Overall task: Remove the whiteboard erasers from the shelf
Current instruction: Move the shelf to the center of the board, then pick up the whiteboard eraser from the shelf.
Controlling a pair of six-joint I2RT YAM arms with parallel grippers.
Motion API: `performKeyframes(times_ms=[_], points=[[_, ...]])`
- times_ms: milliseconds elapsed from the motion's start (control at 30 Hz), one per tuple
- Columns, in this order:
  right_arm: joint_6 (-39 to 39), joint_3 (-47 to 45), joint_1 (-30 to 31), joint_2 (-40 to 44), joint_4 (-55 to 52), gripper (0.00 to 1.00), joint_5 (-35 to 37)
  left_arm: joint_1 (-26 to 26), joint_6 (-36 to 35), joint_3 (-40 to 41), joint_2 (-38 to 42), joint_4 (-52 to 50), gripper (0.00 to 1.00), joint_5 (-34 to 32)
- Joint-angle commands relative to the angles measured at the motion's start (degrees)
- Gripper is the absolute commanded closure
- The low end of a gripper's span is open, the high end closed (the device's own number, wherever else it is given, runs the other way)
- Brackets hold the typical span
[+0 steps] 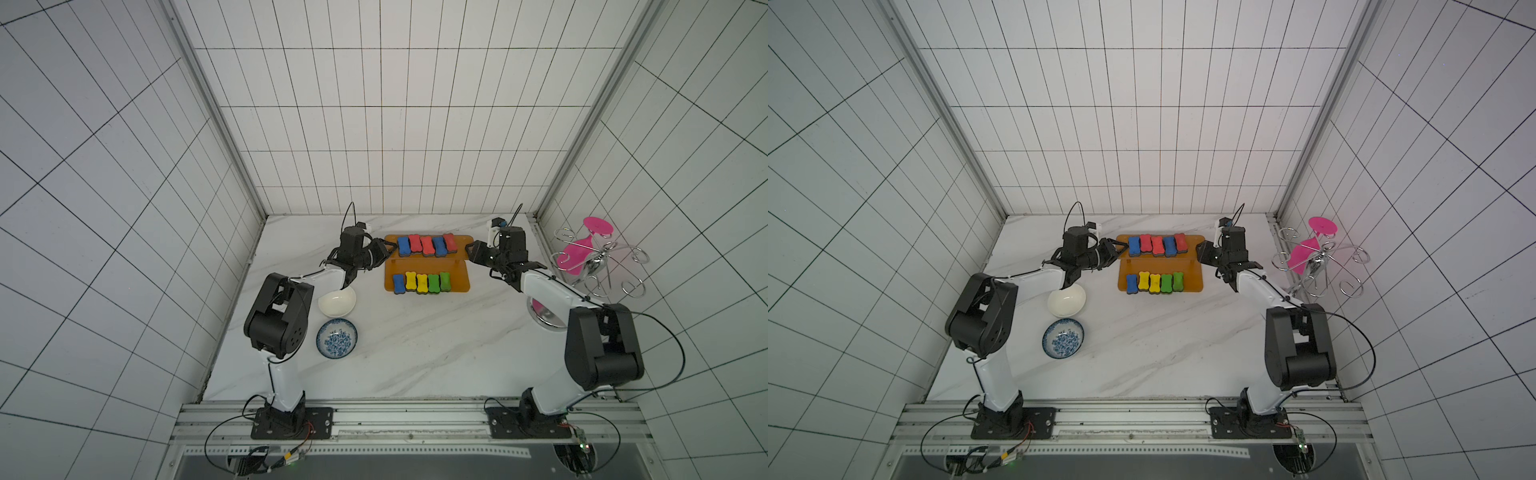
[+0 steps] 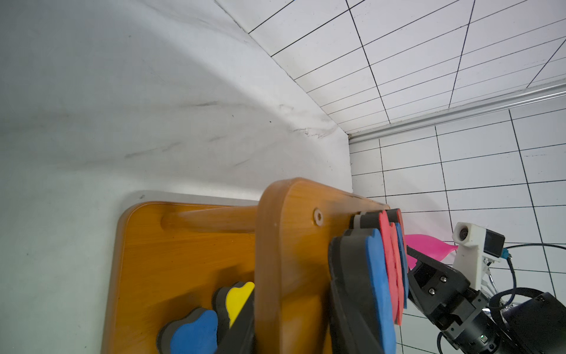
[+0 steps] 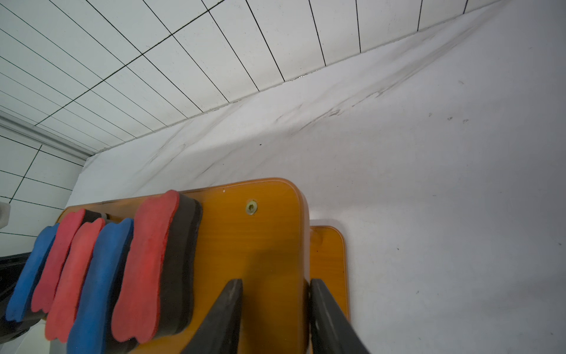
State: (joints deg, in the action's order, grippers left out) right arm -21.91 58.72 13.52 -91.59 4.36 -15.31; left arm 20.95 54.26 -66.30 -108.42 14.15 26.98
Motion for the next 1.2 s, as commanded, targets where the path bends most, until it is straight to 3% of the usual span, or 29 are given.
performKeyframes(times_ms=[0,167,267,400,633,800,1167], points=[[0.11,-0.67,-0.18,1.12,-2.99,0.6,-0.41,0.27,-2.13,0.53,-0.65,-5.61,0.65,-3.3],[-0.01,0.4,-0.73,1.54,-3.87,0.57,0.75,0.27,-3.19,1.49,1.19,-6.83,0.65,-5.25],[0.93,1.67,-1.03,2.24,-5.46,0.55,1.98,0.15,-4.38,1.89,2.67,-7.88,0.59,-7.35],[2.93,4.29,-1.3,3.73,-9.41,0.51,3.09,-0.45,-10.19,1.31,5.58,-11.89,0.55,-13.86],[4.64,9.27,-0.2,4.64,-13.92,0.47,1.95,-0.75,-15.64,-0.16,11.1,-16.79,0.52,-17.3],[10.27,18.34,5.31,0.0,-21.83,0.45,5.38,1.68,-23.92,-2.55,15.2,-26.66,0.52,-20.03],[15.03,28.14,7.9,-9.55,-28.14,0.41,4.85,4.6,-25.23,1.05,20.73,-29.55,0.52,-22.95]])
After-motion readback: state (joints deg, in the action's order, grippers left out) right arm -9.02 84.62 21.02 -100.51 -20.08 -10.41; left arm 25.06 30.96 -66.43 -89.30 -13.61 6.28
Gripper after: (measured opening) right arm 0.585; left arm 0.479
